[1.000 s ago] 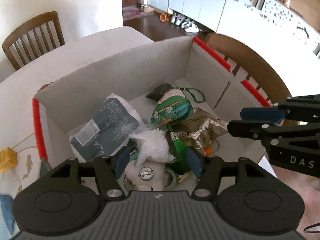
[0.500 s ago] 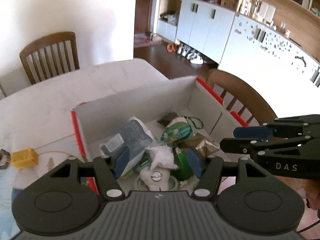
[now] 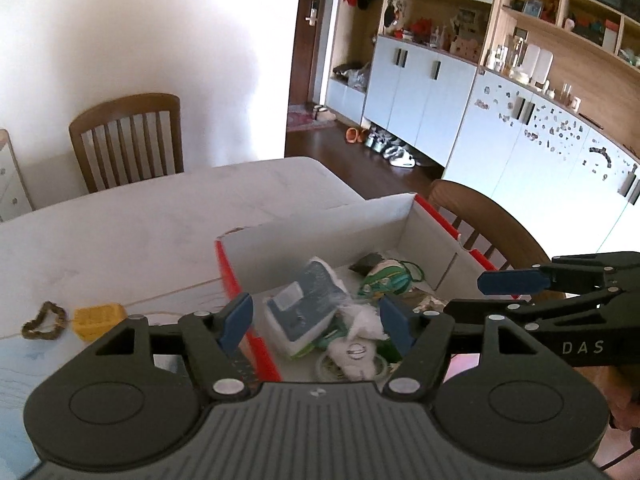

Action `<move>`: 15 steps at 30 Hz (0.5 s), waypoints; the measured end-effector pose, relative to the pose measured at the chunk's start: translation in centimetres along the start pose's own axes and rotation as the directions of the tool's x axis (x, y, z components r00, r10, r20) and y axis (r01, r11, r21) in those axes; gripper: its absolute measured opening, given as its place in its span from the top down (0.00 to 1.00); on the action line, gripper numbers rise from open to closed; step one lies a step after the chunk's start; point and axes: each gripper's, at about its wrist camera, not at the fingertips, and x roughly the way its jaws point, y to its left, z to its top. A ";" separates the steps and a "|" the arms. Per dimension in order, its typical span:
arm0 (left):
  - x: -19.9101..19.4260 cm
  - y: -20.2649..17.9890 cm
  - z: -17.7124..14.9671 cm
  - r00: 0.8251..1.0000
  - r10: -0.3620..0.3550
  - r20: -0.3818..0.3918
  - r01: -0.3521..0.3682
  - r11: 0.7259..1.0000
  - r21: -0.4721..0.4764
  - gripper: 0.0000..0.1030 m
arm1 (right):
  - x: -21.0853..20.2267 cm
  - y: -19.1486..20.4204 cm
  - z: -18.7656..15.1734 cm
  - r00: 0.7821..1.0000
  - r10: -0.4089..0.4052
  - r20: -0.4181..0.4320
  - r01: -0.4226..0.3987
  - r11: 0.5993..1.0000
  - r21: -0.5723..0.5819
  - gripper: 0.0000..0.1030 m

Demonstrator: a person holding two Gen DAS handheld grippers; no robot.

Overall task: Organize objects
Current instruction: 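Withdraw both grippers from the box back over the cord and yellow box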

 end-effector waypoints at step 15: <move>-5.1 6.7 -1.6 0.999 -0.001 0.044 0.002 1.000 -0.007 0.20 | 0.5 7.6 -0.4 0.999 0.024 0.039 -0.025 1.000 0.017 0.22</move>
